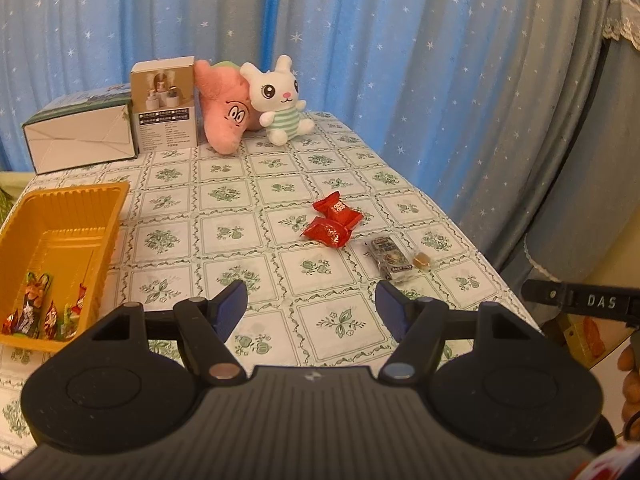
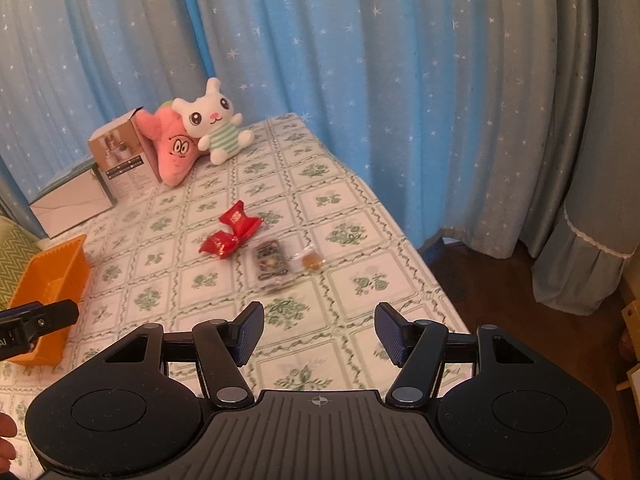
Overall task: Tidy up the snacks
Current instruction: 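Move both open grippers back toward the clear packet and brown candy, then grasp the small brown candy with the right gripper while the left gripper grasps the clear snack packet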
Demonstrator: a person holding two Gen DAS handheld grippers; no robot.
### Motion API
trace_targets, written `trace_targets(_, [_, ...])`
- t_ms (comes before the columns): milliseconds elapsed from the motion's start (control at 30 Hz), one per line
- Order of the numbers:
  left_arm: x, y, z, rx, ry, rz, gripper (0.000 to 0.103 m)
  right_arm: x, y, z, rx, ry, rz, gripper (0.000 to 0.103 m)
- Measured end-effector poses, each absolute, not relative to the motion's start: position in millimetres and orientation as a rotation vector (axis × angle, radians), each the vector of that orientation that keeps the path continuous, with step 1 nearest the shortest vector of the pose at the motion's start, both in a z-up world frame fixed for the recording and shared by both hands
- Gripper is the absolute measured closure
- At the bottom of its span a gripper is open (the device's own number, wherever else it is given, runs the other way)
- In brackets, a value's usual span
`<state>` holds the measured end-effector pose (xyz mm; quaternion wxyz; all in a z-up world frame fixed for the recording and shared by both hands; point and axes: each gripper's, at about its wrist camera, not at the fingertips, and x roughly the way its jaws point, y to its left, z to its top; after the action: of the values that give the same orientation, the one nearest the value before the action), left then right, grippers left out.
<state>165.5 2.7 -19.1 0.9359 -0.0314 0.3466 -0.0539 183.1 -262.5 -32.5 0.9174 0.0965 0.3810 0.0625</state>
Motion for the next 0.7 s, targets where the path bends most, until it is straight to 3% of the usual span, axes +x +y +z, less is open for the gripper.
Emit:
trace_targets(567, [238,-33,-66,-0.017,0.739,-0.124,0.036,268,-274,-88,0.081,0.823,0.272,0.042])
trace_targets(700, [258,-33,-81,-0.038,0.779,-0.118,0.036,295,-272,-106,0.069,0.844,0.297,0.054])
